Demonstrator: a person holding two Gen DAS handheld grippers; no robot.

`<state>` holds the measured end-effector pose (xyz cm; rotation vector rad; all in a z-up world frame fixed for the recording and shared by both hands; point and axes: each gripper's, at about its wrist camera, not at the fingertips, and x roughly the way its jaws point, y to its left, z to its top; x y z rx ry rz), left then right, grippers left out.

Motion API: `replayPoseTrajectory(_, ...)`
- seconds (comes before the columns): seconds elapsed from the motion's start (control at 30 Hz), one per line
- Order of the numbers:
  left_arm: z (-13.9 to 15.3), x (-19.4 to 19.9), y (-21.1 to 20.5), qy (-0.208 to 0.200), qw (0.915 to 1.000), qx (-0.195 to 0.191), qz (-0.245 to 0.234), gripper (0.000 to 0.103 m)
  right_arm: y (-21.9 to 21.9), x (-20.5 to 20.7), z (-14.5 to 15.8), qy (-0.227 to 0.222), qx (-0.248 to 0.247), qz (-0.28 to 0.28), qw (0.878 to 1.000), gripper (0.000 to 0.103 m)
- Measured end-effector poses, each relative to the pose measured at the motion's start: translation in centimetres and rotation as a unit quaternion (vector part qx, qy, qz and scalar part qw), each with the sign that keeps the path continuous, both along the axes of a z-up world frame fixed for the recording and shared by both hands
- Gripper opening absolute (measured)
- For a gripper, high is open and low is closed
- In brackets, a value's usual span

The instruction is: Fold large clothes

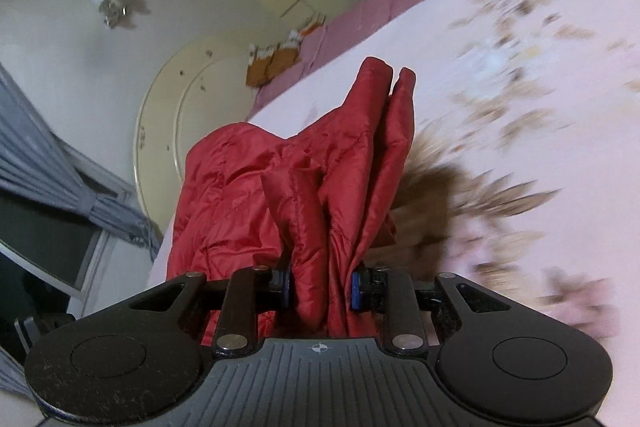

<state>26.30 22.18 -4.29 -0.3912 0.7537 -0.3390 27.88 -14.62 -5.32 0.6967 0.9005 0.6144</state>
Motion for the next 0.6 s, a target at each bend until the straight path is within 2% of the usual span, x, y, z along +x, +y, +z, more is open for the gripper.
replayPoseTrajectory(0.17, -2.0, 1.7, 4.6, 0.032, 0.9995, 0.006, 0.001, 0.071, 5.6, 1.8, -2.6, 0.028, 0.006, 0.009, 1.0, 0.026)
replayPoseTrajectory(0.2, -2.9, 2.1, 5.0, 0.04, 0.9991, 0.009, 0.003, 0.073, 6.0, 2.2, -3.5, 0.037, 0.011, 0.005, 0.999, 0.026)
replayPoseTrajectory(0.3, -4.4, 2.9, 6.3, 0.05, 0.9984, -0.024, 0.006, 0.073, 6.0, 3.1, -5.9, 0.065, 0.025, -0.014, 0.997, 0.026)
replayPoseTrajectory(0.33, -4.4, 2.8, 6.3, 0.047, 0.9986, -0.022, 0.004, 0.074, 5.8, 3.3, -6.5, 0.07, 0.032, -0.018, 0.997, 0.026)
replayPoseTrajectory(0.5, -4.1, 2.7, 5.8, 0.042, 0.9991, -0.002, 0.005, 0.085, 4.5, 3.4, -6.0, 0.067, 0.025, -0.019, 0.997, 0.027)
replayPoseTrajectory(0.53, -4.2, 2.6, 6.7, 0.041, 0.9991, 0.001, 0.006, 0.085, 4.1, 3.2, -5.5, 0.062, 0.018, -0.024, 0.998, 0.034)
replayPoseTrajectory(0.6, -3.4, 1.5, 8.0, 0.025, 0.9995, 0.002, 0.017, 0.08, 3.1, 2.5, -3.6, 0.027, -0.023, -0.044, 0.998, 0.038)
